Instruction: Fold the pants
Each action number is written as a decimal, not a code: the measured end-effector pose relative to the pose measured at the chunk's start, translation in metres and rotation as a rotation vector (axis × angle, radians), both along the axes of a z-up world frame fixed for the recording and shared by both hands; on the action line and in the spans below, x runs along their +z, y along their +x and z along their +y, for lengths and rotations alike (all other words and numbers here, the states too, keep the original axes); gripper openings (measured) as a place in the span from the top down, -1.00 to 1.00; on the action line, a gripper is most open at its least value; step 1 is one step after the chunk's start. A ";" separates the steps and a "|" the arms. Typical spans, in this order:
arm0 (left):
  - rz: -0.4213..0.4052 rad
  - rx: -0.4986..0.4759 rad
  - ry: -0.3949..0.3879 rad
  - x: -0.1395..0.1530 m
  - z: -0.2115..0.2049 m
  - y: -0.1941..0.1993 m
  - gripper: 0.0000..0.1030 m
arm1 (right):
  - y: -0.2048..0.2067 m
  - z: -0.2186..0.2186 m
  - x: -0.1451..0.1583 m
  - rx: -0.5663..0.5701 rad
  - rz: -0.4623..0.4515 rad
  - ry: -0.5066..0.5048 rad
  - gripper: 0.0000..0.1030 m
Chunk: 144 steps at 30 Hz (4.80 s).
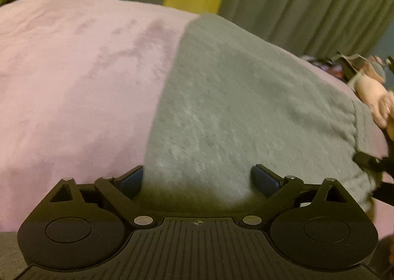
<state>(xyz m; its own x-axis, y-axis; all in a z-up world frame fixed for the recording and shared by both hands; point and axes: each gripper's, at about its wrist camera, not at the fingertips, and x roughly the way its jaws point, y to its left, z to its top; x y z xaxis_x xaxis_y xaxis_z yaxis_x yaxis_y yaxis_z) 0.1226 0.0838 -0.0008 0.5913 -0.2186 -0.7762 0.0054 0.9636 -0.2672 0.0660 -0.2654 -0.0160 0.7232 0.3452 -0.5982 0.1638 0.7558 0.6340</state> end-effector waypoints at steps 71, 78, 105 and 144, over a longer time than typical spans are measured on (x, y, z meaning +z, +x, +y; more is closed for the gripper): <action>0.089 0.105 0.157 0.023 0.007 -0.032 -0.73 | -0.006 0.016 0.016 0.008 0.018 -0.247 -0.65; 0.028 0.090 0.003 0.039 0.022 -0.039 -0.73 | 0.002 0.000 0.002 -0.026 0.101 -0.145 -0.92; 0.067 -0.095 -0.209 -0.010 0.012 0.063 -0.74 | 0.040 -0.031 -0.019 0.070 0.118 0.111 -0.87; -0.133 -0.076 -0.171 0.016 -0.008 0.076 0.53 | 0.038 0.042 0.053 0.167 -0.093 -0.193 -0.09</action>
